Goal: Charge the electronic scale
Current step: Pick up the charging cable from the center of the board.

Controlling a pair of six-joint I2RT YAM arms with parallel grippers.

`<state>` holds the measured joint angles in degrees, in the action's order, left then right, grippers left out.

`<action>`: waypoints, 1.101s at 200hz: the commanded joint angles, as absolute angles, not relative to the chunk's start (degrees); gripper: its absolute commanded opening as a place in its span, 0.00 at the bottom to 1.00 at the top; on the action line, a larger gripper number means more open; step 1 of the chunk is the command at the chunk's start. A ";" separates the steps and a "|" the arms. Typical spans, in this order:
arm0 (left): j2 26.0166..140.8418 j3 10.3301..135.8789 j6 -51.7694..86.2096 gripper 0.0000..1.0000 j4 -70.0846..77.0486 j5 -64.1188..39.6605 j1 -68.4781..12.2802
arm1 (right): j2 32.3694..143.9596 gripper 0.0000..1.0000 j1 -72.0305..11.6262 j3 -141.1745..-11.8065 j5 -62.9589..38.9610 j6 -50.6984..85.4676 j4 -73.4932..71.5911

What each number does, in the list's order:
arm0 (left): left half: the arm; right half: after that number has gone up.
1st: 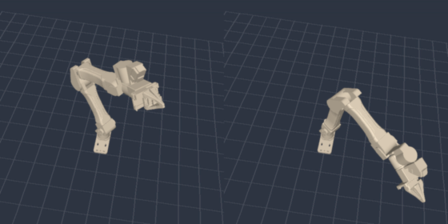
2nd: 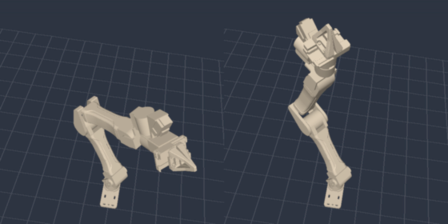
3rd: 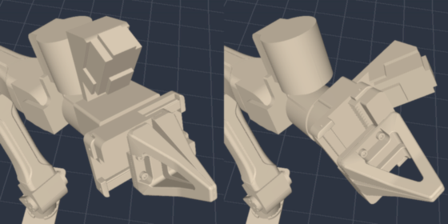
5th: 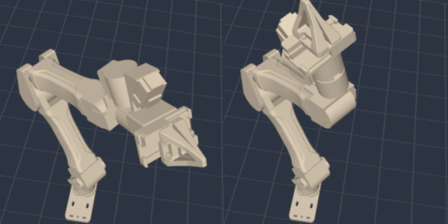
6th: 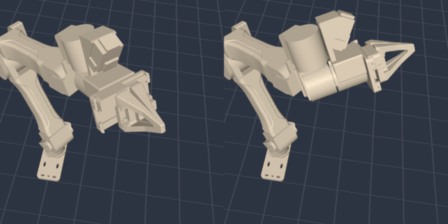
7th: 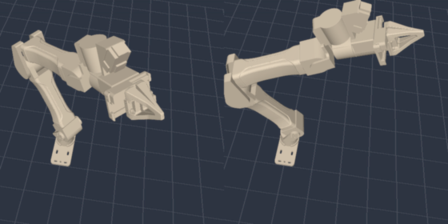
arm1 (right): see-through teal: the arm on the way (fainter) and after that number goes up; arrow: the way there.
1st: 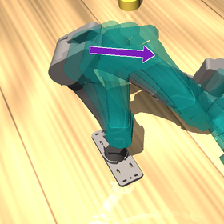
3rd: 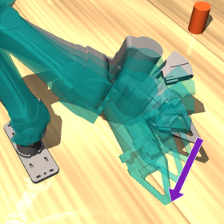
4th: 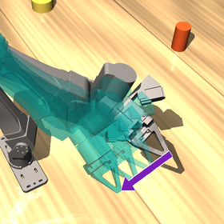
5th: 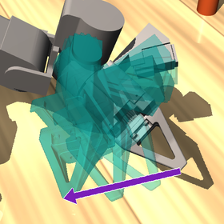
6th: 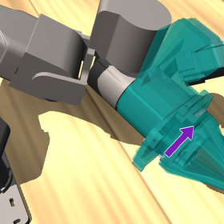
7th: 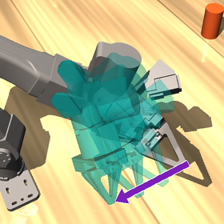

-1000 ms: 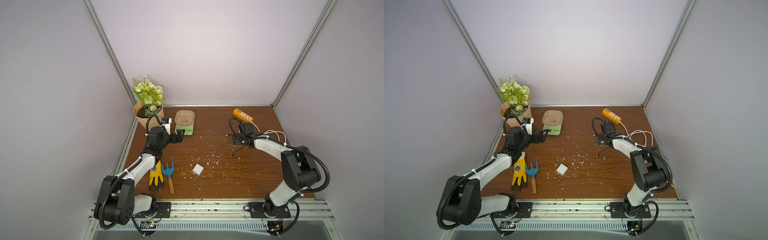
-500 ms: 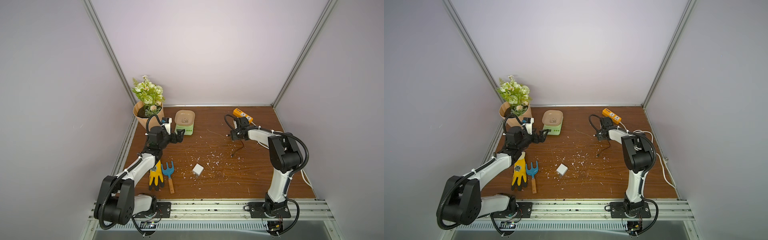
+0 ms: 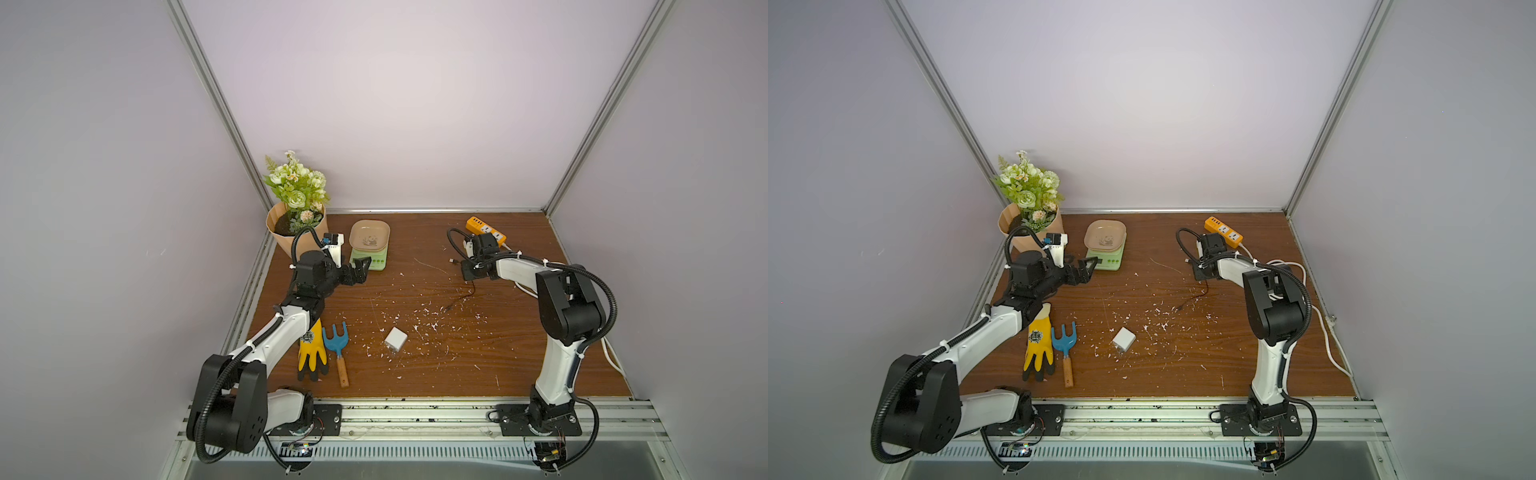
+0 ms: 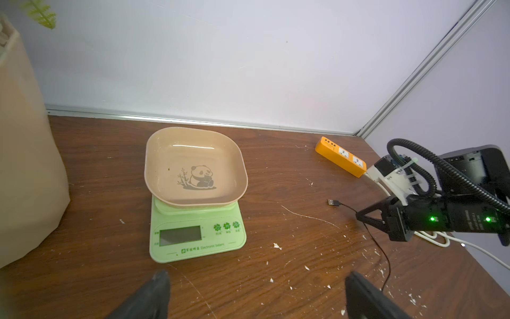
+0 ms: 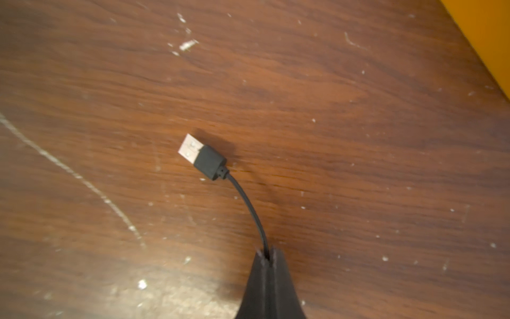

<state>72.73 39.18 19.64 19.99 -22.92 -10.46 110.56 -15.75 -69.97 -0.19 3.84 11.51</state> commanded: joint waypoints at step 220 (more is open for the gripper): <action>80.65 57.06 30.59 0.27 17.56 -48.91 -27.29 | 68.03 0.00 -27.06 -48.05 -30.41 5.76 -11.07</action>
<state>82.48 57.39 30.89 16.25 -46.33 -26.85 69.82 -26.41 -48.16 -28.77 5.37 -7.75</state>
